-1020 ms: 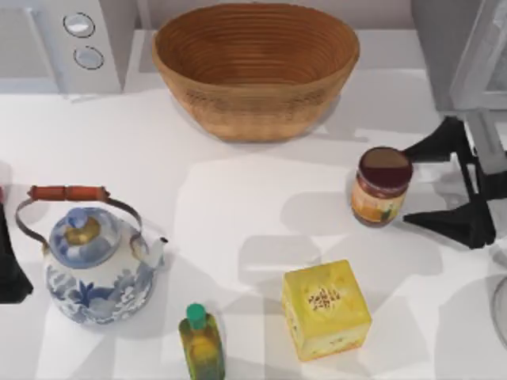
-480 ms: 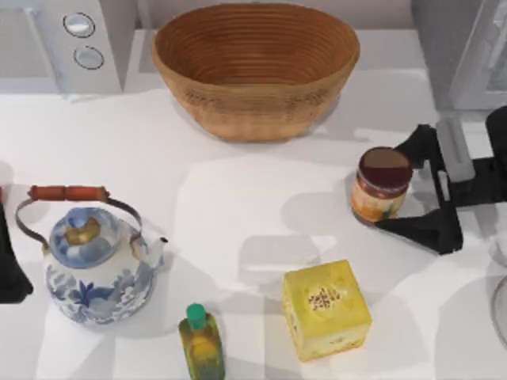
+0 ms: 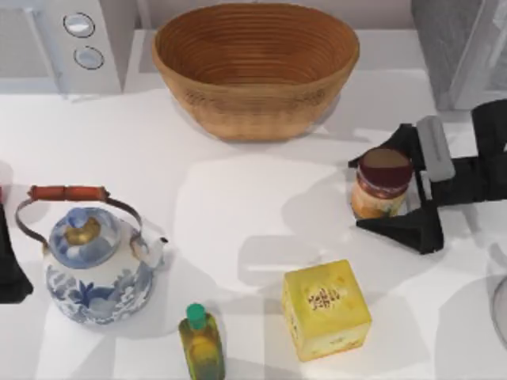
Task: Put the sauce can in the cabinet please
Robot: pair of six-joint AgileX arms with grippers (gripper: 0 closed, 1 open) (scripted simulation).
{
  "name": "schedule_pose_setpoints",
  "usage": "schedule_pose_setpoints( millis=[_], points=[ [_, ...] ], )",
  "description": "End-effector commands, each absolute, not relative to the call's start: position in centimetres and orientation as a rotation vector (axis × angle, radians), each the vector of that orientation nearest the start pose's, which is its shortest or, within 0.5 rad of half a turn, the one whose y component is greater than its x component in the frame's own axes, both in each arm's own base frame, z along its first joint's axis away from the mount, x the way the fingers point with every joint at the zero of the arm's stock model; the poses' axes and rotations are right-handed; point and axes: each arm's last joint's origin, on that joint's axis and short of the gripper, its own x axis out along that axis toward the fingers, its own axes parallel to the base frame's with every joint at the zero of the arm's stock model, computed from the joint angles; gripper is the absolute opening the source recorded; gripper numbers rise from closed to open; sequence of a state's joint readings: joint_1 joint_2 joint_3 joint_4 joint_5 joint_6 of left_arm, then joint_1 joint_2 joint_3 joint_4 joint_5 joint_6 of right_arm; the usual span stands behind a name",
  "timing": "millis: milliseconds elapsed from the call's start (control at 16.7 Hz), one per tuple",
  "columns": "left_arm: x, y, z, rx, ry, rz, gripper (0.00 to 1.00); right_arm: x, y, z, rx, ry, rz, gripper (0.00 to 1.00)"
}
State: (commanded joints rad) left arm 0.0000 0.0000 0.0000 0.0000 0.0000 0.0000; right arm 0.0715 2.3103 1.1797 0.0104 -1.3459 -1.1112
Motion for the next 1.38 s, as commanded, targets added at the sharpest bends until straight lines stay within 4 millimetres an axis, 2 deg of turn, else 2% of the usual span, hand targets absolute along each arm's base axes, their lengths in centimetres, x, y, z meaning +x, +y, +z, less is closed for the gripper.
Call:
schedule_pose_setpoints(
  millis=[240,1020,1380],
  points=[
    [10.57,-0.12,16.00,0.000,0.000,0.000,1.00,39.06,6.11,3.09,-0.156,0.157,1.555,1.00],
    [10.57,-0.12,16.00,0.000,0.000,0.000,1.00,39.06,6.11,3.09,-0.156,0.157,1.555,0.02],
    [10.57,-0.12,16.00,0.000,0.000,0.000,1.00,39.06,6.11,3.09,-0.156,0.157,1.555,0.00]
  ],
)
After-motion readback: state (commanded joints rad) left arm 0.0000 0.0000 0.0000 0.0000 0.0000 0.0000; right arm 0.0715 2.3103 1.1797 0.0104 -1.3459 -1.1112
